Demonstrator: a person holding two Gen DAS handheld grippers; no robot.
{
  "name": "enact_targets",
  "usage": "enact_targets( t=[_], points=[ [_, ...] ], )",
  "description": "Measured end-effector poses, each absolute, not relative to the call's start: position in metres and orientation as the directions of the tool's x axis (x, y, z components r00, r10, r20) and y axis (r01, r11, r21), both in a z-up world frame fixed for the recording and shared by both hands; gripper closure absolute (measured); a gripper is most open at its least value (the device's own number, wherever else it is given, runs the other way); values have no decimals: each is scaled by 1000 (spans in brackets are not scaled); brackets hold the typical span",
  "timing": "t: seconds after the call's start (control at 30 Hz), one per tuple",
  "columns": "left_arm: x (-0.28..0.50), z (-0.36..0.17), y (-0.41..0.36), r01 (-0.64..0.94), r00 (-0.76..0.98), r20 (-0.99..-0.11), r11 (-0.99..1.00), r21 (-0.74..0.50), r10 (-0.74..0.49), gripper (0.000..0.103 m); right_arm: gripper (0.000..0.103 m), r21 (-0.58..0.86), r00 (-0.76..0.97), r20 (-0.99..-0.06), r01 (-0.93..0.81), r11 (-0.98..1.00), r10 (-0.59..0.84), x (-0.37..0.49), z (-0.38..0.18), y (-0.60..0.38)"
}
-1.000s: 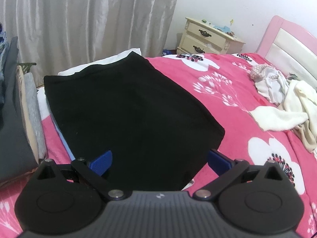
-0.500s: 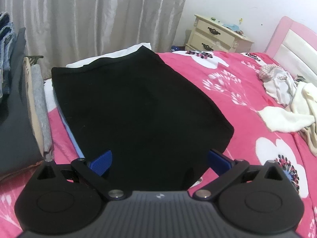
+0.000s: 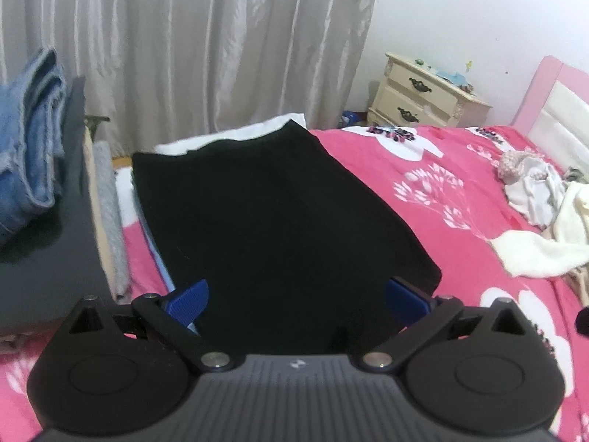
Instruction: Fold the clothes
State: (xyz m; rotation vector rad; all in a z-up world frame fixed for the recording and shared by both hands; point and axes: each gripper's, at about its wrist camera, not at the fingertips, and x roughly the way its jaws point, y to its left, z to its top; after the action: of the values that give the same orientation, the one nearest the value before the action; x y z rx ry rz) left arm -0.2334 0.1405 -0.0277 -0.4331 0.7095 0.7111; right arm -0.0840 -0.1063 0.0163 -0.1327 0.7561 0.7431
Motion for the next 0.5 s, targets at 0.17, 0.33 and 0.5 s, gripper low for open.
enact_targets(
  t=[0.17,0.33,0.5],
  points=[
    [-225,-23,131,-694,554,-695,716,-80,459,0,1,122,450,-712,-677,726,539,-87,2,-101],
    [-213,-21,126,-695,568,-668,715,-77,481,0,1,81,418,-750,-711,698,512,-93,-9,-93],
    [-198,-26,126,-708,526,-710,704,-60,468,0,1,56,393,-770,-744,666,503,-93,-13,-81]
  ],
)
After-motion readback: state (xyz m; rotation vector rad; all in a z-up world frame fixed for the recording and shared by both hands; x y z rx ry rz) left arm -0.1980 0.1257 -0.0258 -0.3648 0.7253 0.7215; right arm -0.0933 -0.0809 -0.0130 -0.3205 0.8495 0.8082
